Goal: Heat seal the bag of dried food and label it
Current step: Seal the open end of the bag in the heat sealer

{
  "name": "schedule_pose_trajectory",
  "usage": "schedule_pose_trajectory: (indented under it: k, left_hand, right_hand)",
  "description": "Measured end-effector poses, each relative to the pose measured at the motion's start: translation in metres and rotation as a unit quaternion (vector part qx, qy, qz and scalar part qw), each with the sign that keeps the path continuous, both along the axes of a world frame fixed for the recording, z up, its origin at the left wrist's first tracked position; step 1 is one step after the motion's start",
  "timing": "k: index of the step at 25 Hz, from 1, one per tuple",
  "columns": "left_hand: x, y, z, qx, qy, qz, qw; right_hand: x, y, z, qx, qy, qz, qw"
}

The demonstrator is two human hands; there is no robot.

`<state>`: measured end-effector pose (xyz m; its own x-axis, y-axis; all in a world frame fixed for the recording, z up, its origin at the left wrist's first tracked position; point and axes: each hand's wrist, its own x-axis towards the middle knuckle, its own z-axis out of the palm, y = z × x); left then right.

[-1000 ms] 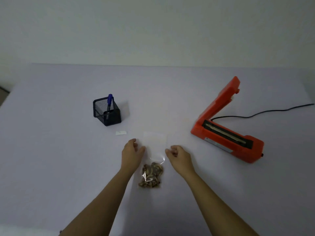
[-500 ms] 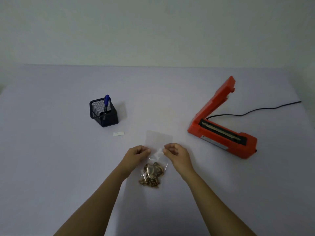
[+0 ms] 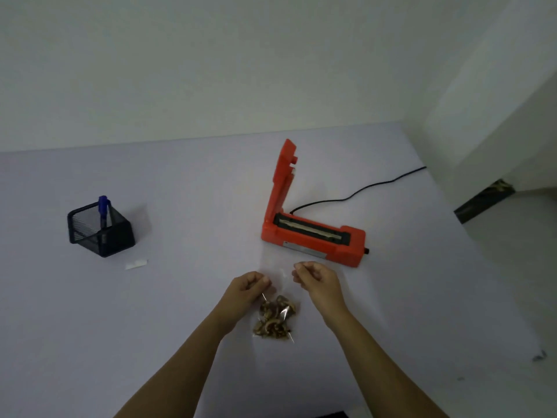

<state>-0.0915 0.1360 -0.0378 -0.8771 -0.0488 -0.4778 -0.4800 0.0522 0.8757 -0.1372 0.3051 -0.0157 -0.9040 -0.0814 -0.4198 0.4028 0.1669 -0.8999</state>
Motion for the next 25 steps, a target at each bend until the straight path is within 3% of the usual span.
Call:
schedule_pose_trajectory:
  k: [3, 6, 8, 11, 14, 17, 20, 25]
  left_hand:
    - [-0.008, 0.025, -0.003, 0.006, -0.002, 0.031, 1.0]
    - [-0.018, 0.039, -0.004, 0.01, -0.003, 0.047, 0.999]
    - [-0.025, 0.045, -0.001, 0.004, -0.002, 0.055, 0.998]
    - [-0.034, 0.054, 0.005, 0.015, -0.001, 0.087, 0.996]
    - [-0.04, 0.058, 0.003, 0.021, -0.013, 0.106, 0.994]
    - [-0.044, 0.058, 0.003, 0.003, -0.021, 0.103, 0.994]
    - [-0.049, 0.059, 0.006, -0.001, -0.022, 0.099, 0.995]
    - [-0.055, 0.058, 0.005, -0.032, -0.035, 0.087, 0.995]
  right_hand:
    - [-0.006, 0.026, 0.01, 0.105, 0.062, -0.002, 0.993]
    - [-0.036, 0.048, 0.044, 0.193, 0.231, -0.087, 0.949]
    - [-0.071, 0.051, 0.082, 0.201, 0.362, -0.109, 0.904]
    - [-0.115, 0.031, 0.147, 0.193, 0.467, -0.023, 0.863]
    - [-0.133, -0.005, 0.19, 0.21, 0.496, 0.174, 0.824]
    - [-0.136, -0.028, 0.199, 0.281, 0.479, 0.355, 0.752]
    - [-0.137, -0.033, 0.192, 0.357, 0.469, 0.427, 0.686]
    - [-0.138, -0.027, 0.183, 0.417, 0.449, 0.46, 0.643]
